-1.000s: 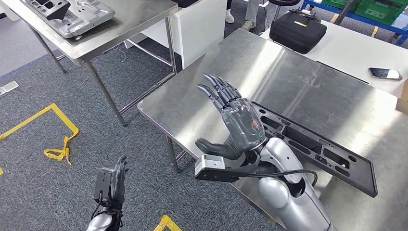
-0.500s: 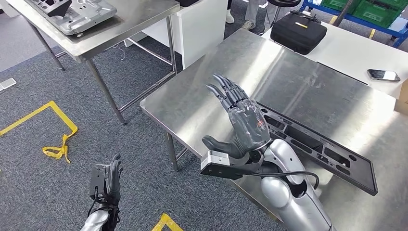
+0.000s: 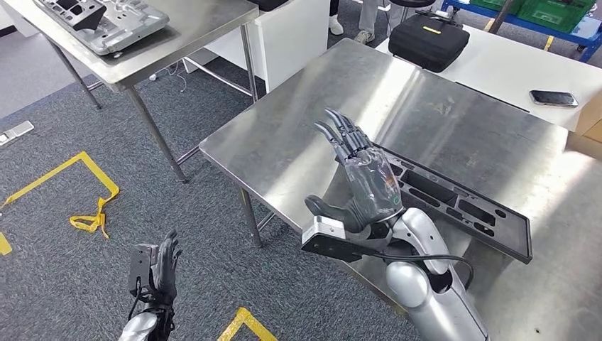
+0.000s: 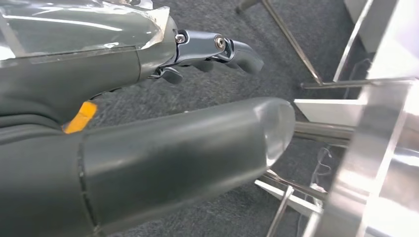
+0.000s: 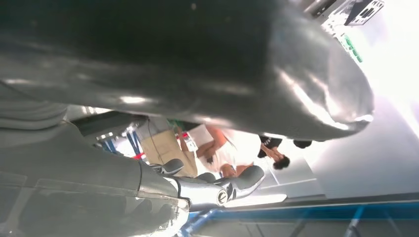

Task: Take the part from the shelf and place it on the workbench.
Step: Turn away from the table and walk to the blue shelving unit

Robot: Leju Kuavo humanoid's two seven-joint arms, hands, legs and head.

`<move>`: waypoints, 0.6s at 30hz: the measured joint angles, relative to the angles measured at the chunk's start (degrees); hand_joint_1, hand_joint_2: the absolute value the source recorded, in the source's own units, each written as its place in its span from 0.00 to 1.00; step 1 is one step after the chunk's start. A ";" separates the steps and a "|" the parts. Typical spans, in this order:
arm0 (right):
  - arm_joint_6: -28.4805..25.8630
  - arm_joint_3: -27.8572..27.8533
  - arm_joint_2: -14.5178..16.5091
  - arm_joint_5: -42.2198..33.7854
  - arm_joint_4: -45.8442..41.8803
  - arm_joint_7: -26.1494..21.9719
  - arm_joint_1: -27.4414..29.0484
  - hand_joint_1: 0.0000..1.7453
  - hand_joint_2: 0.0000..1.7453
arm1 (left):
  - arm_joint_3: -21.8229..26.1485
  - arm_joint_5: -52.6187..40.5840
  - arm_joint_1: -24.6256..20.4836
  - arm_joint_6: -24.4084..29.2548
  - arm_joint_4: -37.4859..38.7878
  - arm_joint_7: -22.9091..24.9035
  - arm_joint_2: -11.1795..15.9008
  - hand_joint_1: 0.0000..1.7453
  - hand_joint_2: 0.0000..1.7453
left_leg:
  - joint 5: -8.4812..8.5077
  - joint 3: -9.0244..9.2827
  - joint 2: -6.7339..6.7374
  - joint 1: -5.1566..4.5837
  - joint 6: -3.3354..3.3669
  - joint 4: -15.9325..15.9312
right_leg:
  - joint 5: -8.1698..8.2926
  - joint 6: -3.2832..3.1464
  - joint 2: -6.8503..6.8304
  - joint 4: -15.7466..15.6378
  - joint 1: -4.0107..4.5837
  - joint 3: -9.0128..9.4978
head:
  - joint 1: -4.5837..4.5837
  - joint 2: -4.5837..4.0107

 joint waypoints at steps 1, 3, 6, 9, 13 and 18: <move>-0.09 -0.26 0.05 -0.17 0.00 -0.01 0.25 0.00 0.00 | 0.17 -0.02 0.10 0.01 -0.01 0.13 0.04 0.00 0.00 | 0.76 1.01 0.15 0.29 -0.24 -0.44 | 0.33 0.21 -0.04 0.06 -0.04 -0.44 | -0.01 0.00; -0.32 -0.72 0.12 -0.35 -0.01 -0.03 0.47 0.00 0.00 | 0.50 -0.04 0.17 -0.02 -0.10 0.18 0.11 0.00 0.00 | 3.38 5.98 0.46 0.98 -0.77 -7.13 | 0.81 0.71 -0.10 0.40 -0.12 -1.13 | -0.03 0.00; -0.62 -1.33 0.39 -0.48 -0.02 -0.10 0.50 0.00 0.00 | 0.82 -0.04 0.19 -0.13 -0.37 0.18 0.16 0.00 0.00 | 4.40 11.01 0.22 0.97 -0.60 -15.03 | 1.48 1.75 -0.18 1.04 0.16 -1.97 | -0.03 0.00; -0.87 -2.37 0.58 -0.97 -0.02 0.01 1.04 0.00 0.00 | 0.96 -0.04 0.34 -0.41 -0.44 0.18 0.31 0.00 0.00 | 5.23 10.04 0.02 0.36 0.99 -15.34 | 2.20 3.18 -0.21 1.10 0.06 -2.62 | 0.06 0.00; -1.55 -4.49 0.53 -2.11 -0.02 0.16 2.01 0.00 0.00 | 1.08 -0.04 0.48 -0.82 -0.43 0.18 0.63 0.00 0.00 | 7.64 7.37 0.24 0.00 3.20 -15.58 | -5.12 2.05 0.06 10.82 -0.03 -6.84 | 0.32 0.00; -2.80 -7.73 0.04 -4.81 -0.02 0.20 3.15 0.00 0.00 | 1.14 0.10 1.09 -0.58 -0.51 0.25 0.71 0.00 0.00 | 10.70 3.48 0.19 -0.83 3.52 -15.48 | -5.95 2.59 0.25 13.18 0.83 -2.72 | 0.32 0.00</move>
